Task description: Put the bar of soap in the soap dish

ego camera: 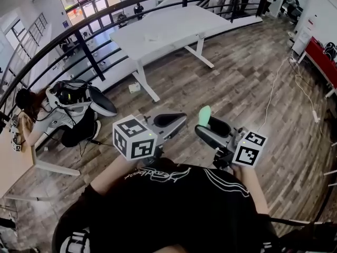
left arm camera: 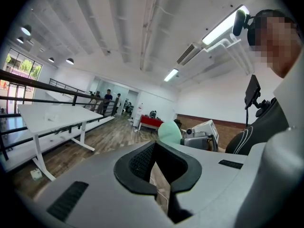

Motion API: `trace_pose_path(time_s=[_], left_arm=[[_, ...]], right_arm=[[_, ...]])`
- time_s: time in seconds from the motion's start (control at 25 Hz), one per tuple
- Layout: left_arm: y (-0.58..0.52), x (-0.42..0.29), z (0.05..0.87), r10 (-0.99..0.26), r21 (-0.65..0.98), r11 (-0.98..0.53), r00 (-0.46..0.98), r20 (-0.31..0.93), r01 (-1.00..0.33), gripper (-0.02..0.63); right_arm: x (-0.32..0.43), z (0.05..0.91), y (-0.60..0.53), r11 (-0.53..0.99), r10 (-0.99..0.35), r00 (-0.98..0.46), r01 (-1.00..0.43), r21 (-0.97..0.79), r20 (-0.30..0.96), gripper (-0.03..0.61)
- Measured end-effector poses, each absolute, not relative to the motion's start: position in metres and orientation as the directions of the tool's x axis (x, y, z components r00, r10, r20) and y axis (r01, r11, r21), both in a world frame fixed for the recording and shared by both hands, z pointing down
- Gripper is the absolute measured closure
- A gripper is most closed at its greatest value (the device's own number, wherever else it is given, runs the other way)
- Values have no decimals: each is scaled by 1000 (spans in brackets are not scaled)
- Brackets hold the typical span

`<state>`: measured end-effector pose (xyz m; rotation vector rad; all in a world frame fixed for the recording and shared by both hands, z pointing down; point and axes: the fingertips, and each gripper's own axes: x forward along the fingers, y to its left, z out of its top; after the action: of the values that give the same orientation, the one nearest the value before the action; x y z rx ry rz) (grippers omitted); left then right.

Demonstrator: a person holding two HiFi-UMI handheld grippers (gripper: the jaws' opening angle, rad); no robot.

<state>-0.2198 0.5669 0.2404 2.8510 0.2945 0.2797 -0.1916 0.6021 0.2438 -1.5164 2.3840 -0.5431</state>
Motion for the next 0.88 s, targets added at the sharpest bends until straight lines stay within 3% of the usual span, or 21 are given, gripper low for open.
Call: trace_pose_path(time_s=[0.88], left_arm=[[509,-138,283,292,292,-929,935,200,227,606]], right_arm=[[-108,287,548,285,-947,-320,-832,-476,-7,359]])
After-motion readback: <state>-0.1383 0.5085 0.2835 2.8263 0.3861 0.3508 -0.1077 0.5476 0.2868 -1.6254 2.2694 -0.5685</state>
